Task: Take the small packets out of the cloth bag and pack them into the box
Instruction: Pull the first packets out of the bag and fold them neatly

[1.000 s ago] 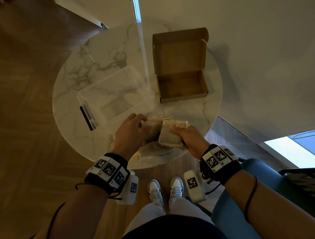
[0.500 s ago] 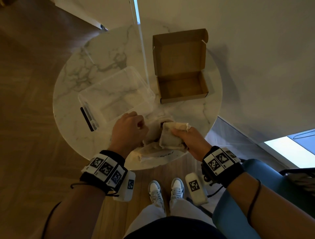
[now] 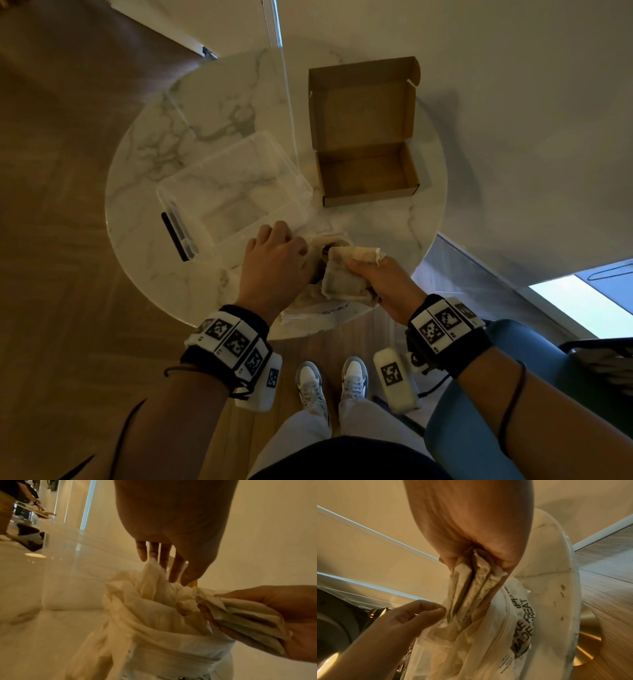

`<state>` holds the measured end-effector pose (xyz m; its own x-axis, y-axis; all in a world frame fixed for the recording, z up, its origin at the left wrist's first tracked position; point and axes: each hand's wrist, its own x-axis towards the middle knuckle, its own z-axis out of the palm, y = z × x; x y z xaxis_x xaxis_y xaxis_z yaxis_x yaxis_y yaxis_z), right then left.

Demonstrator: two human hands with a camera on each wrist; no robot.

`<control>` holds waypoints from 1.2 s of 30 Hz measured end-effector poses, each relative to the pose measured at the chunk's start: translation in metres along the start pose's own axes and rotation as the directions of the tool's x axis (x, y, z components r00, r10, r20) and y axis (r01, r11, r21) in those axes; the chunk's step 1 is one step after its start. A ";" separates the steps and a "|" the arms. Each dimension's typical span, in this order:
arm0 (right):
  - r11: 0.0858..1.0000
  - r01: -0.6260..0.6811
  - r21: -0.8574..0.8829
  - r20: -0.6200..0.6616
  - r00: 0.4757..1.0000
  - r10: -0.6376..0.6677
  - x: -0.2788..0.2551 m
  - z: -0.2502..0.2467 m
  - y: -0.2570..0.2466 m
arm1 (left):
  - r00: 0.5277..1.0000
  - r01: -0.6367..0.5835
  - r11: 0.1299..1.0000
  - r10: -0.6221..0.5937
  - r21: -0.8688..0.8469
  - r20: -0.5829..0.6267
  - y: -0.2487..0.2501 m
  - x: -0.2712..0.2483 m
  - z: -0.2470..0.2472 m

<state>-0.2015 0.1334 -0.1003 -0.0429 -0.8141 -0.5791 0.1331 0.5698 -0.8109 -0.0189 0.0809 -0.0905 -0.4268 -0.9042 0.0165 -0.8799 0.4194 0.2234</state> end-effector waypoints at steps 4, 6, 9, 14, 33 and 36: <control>1.000 -0.004 -0.014 -0.004 1.000 0.004 -0.003 -0.001 0.000 | 0.980 0.073 0.984 -0.100 0.161 0.171 -0.002 0.000 0.011; 1.000 -0.026 -0.007 -0.019 0.999 0.026 -0.004 0.001 -0.001 | 0.987 0.099 0.992 -0.108 0.074 0.119 -0.001 0.000 0.011; 1.000 -0.020 0.000 -0.005 1.000 0.020 -0.007 0.001 -0.003 | 0.993 0.066 0.997 -0.071 -0.045 -0.096 0.002 0.000 0.003; 0.985 -0.152 0.078 0.001 0.988 0.152 -0.001 0.004 -0.003 | 0.894 -0.255 0.915 0.100 -0.313 -0.436 0.022 0.011 -0.033; 0.933 -0.154 0.325 0.123 0.985 0.120 -0.002 0.008 -0.011 | 0.970 -0.242 0.858 0.194 -0.453 -0.150 0.025 -0.020 -0.012; 0.929 -0.136 0.345 0.128 0.987 0.098 -0.005 0.001 -0.010 | 0.977 0.055 0.930 -0.126 -0.364 -0.173 0.002 -0.010 -0.010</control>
<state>-0.2014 0.1319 -0.0896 0.0970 -0.7622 -0.6401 0.4709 0.6017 -0.6451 -0.0146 0.0901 -0.0806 -0.2702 -0.9500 0.1563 -0.7659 0.3105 0.5630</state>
